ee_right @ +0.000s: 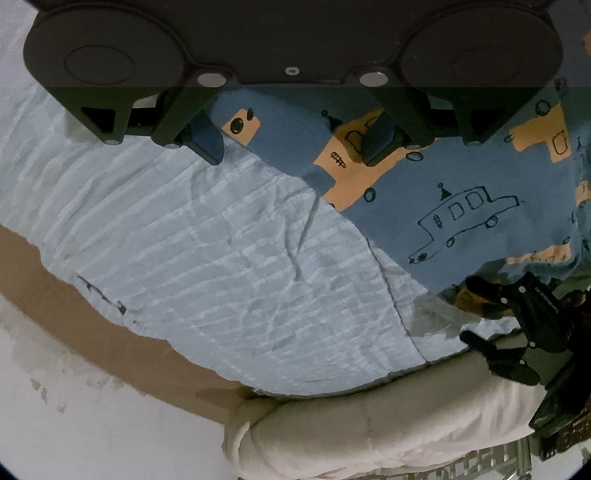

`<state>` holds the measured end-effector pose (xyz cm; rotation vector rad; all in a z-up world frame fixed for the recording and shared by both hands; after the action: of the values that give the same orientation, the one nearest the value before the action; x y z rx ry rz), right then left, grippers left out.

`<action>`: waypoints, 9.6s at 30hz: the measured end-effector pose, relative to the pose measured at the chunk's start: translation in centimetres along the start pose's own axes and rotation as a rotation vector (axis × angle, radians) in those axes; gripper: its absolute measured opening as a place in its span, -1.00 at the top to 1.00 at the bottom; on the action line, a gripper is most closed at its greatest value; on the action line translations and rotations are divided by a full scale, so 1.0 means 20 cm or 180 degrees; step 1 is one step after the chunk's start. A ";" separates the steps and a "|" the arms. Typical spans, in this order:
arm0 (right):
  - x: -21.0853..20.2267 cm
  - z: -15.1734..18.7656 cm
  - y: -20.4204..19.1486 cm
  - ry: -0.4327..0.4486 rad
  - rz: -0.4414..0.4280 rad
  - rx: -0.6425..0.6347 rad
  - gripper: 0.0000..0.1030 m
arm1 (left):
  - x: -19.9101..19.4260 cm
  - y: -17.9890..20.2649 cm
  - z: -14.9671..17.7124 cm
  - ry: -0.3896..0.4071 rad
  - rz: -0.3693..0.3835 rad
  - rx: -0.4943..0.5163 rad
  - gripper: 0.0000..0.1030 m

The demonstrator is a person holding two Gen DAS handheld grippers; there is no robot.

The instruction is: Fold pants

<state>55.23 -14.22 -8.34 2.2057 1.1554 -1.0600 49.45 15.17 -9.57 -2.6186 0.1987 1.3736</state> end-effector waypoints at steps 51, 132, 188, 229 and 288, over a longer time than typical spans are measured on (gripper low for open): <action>-1.13 0.14 -0.79 0.1450 0.1124 0.0122 0.99 | -1.09 0.21 0.37 0.1635 -0.0084 -0.0115 1.00; -1.14 0.80 -0.16 0.0516 0.1009 0.1840 -0.74 | -0.53 1.58 0.45 0.0660 0.2242 -0.0833 0.12; -1.51 1.64 -0.51 0.1344 0.1435 0.3298 0.38 | -0.79 1.73 0.55 0.0954 0.0780 0.0409 0.99; -1.64 1.84 -0.48 0.1232 0.1259 0.3337 -0.32 | -0.89 1.67 0.56 0.1096 0.0659 -0.0145 -0.74; -1.07 1.19 -0.79 0.0791 0.1991 0.1678 -0.99 | -0.72 0.26 0.83 0.0666 -0.1515 -0.0214 -0.94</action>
<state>24.10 -31.86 -6.48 2.8834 0.2006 -0.8878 26.95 14.18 -7.35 -2.6207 -0.4254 0.9615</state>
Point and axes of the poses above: each gripper's, at about its wrist camera, not at the fingertips, and x roughly the way its jaws point, y to its right, z to its underside, the point moved 5 cm from there along x, roughly the way its jaws point, and after that the axes turned 2 degrees about -x, right-handed, at the moved point
